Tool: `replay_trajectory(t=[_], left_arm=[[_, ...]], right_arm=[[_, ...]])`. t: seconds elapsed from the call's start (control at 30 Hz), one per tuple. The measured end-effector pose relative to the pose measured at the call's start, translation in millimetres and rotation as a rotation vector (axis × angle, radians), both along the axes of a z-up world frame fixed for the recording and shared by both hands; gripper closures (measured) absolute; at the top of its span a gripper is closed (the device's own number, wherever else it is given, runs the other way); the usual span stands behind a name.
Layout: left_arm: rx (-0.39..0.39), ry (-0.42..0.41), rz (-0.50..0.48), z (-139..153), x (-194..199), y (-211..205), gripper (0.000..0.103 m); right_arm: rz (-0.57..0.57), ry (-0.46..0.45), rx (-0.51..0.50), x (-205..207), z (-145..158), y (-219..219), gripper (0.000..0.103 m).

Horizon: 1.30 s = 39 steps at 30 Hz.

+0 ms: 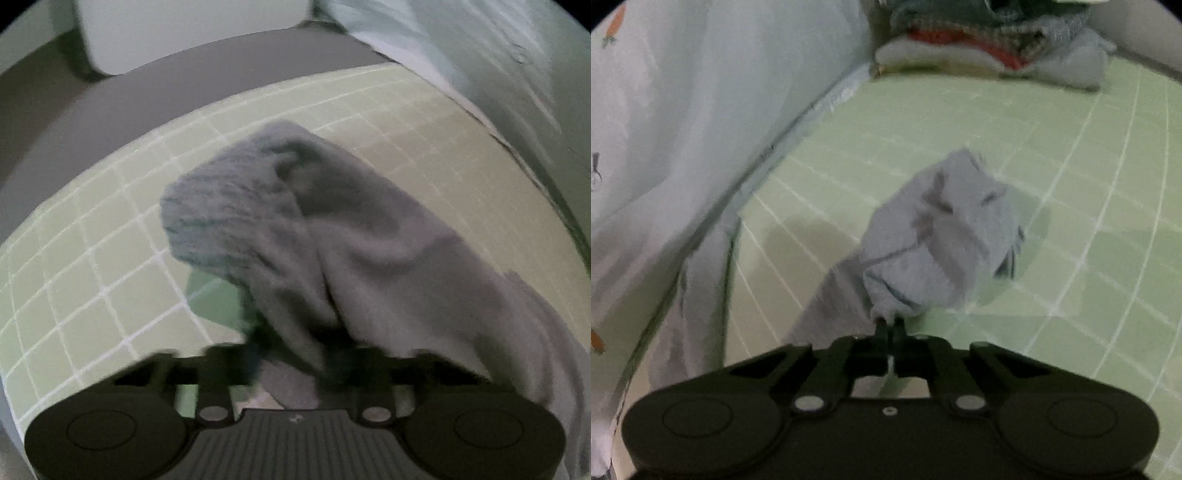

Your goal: Fold clothes

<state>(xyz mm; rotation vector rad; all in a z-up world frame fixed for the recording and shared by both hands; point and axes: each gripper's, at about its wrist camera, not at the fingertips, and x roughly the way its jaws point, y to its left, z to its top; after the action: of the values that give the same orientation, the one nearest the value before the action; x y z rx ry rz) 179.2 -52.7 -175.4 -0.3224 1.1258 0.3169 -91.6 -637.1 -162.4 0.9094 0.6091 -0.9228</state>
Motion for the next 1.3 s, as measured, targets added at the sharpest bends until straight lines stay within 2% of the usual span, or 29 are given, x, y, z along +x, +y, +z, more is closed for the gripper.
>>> replay_trajectory(t=[0.17,0.3,0.37,0.43,0.47,0.53,0.57,0.6,0.67,0.77,0.83,0.9,1.1,1.23,1.3], left_arm=[[0.092,-0.100,-0.031,39.0,6.9,6.4,0.101],[0.165,-0.181,-0.056,70.2,12.4,11.6,0.100],[0.202,-0.221,-0.068,85.8,15.1,14.2,0.100],[0.290,-0.250,-0.082,91.1,25.0,7.1,0.098],[0.293,-0.247,-0.076,91.3,28.6,6.0,0.094],[0.265,-0.234,-0.057,91.8,33.6,6.8,0.094],[0.250,-0.234,-0.058,92.2,32.8,6.5,0.089],[0.234,-0.237,-0.062,92.6,30.8,6.0,0.073],[0.260,-0.218,-0.087,88.7,29.7,-0.3,0.056],[0.285,-0.139,-0.143,70.0,25.5,-9.6,0.055],[0.235,-0.096,-0.155,59.1,21.5,-9.7,0.055],[0.151,-0.062,-0.139,49.8,20.3,-6.6,0.052],[-0.051,-0.019,-0.047,24.2,18.9,0.8,0.044],[-0.127,0.001,0.022,8.8,19.4,5.9,0.044],[-0.131,0.006,0.037,5.0,21.9,6.3,0.044]], right_arm=[[0.020,-0.028,-0.125,15.1,44.8,-11.7,0.101],[0.127,-0.036,-0.284,66.9,88.3,-18.9,0.101],[0.231,-0.027,-0.345,107.2,99.8,-17.7,0.101],[0.354,0.010,-0.367,150.2,97.6,-15.4,0.100],[0.397,0.023,-0.374,167.7,94.4,-11.9,0.093],[0.448,0.033,-0.382,181.1,87.7,2.3,0.078],[0.471,0.037,-0.385,184.8,84.8,9.8,0.064],[0.477,0.041,-0.392,184.2,80.8,16.8,0.055],[0.447,0.057,-0.368,169.9,67.2,24.5,0.052],[0.367,0.056,-0.198,141.3,38.5,21.0,0.052],[0.317,0.036,-0.108,127.0,24.3,17.4,0.052],[0.272,0.011,-0.052,117.8,14.4,17.2,0.052],[0.166,-0.091,0.092,112.6,-10.6,9.6,0.054],[0.149,-0.017,0.042,132.8,-18.8,6.9,0.067],[0.118,0.001,0.028,134.7,-21.1,1.6,0.085]])
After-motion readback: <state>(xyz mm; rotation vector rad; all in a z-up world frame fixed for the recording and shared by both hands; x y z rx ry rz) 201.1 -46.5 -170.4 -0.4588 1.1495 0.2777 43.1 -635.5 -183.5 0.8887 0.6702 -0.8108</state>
